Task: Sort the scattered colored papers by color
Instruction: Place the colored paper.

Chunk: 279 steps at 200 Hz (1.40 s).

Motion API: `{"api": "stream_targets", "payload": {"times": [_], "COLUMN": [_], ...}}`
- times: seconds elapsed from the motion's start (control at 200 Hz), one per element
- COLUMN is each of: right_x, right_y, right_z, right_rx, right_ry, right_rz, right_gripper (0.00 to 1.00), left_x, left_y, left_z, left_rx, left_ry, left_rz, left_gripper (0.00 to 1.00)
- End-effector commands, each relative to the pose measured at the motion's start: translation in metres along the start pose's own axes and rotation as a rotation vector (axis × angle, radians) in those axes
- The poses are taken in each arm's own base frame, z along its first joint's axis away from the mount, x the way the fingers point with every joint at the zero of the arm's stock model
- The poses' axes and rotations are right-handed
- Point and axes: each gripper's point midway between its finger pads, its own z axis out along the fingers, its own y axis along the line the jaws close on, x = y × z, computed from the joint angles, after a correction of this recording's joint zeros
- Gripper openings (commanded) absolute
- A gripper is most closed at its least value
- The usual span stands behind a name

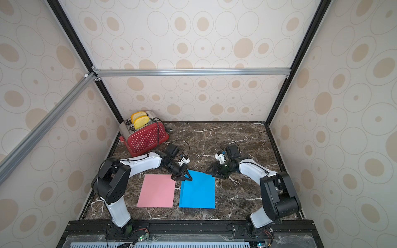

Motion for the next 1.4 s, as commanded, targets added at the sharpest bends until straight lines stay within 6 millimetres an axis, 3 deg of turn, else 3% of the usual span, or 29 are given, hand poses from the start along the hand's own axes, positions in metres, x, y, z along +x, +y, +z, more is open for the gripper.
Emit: {"api": "stream_targets", "payload": {"times": [0.0,0.22,0.361,0.486,1.392], "right_x": [-0.001,0.001,0.005,0.009,0.015], "right_y": [0.002,0.004,-0.004,-0.013,-0.024], "right_z": [0.011,0.017,0.018,0.023,0.028], "right_rx": [-0.005,0.014,0.043,0.062,0.104], "right_ry": [0.003,0.024,0.033,0.047,0.117], "right_rz": [-0.012,-0.029,-0.028,-0.022,-0.049], "right_gripper": [0.56,0.55,0.47,0.31,0.32], "left_x": [-0.002,0.003,0.004,0.008,-0.015], "left_y": [-0.004,0.002,0.003,0.002,0.004], "left_z": [0.002,0.008,0.011,0.009,0.007], "left_rx": [0.003,-0.012,-0.022,-0.030,-0.091], "left_ry": [0.014,0.057,0.086,0.111,0.030], "left_rz": [0.008,0.013,0.025,0.027,0.007], "left_gripper": [0.00,0.00,0.00,0.00,0.00]}}
